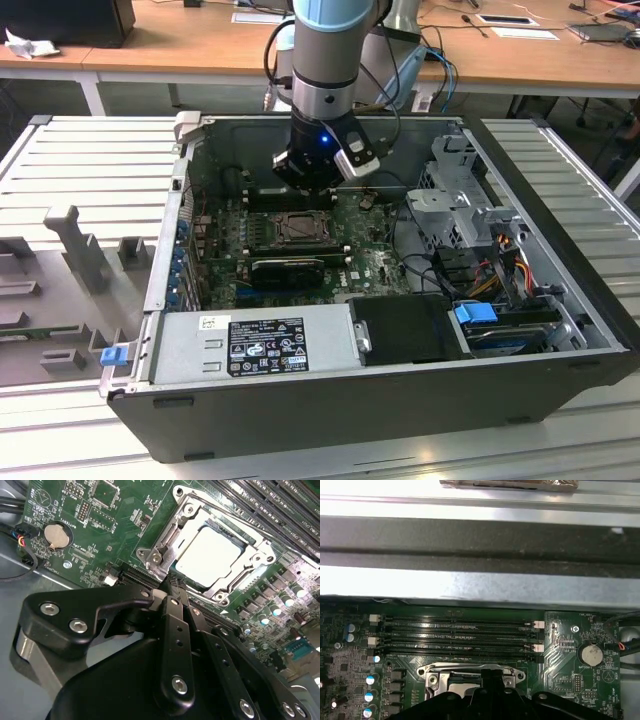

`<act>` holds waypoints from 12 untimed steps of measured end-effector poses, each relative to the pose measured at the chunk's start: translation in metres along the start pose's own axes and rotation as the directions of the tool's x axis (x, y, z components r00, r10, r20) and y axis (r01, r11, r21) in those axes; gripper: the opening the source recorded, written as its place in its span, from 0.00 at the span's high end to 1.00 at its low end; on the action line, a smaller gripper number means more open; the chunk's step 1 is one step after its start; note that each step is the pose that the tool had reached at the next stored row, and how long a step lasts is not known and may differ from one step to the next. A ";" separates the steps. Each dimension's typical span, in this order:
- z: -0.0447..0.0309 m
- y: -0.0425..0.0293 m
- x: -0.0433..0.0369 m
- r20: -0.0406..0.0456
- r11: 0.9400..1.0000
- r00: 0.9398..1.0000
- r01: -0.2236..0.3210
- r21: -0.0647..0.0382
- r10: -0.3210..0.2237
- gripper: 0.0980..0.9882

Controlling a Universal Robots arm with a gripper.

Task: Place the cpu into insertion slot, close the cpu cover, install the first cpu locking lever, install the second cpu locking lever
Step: 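Install the second cpu locking lever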

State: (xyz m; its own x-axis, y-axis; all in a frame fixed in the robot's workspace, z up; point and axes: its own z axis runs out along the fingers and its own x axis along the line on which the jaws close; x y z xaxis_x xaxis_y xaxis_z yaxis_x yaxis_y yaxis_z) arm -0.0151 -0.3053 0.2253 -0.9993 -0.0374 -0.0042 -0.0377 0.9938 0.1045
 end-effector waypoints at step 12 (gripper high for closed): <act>-0.0002 -0.0069 0.0001 0.000 1.000 1.000 0.000 0.000 0.000 0.99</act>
State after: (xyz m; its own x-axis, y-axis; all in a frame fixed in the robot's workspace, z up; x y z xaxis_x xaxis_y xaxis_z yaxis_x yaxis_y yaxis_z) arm -0.0149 -0.3122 0.2248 -0.9993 -0.0372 -0.0042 -0.0374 0.9938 0.1045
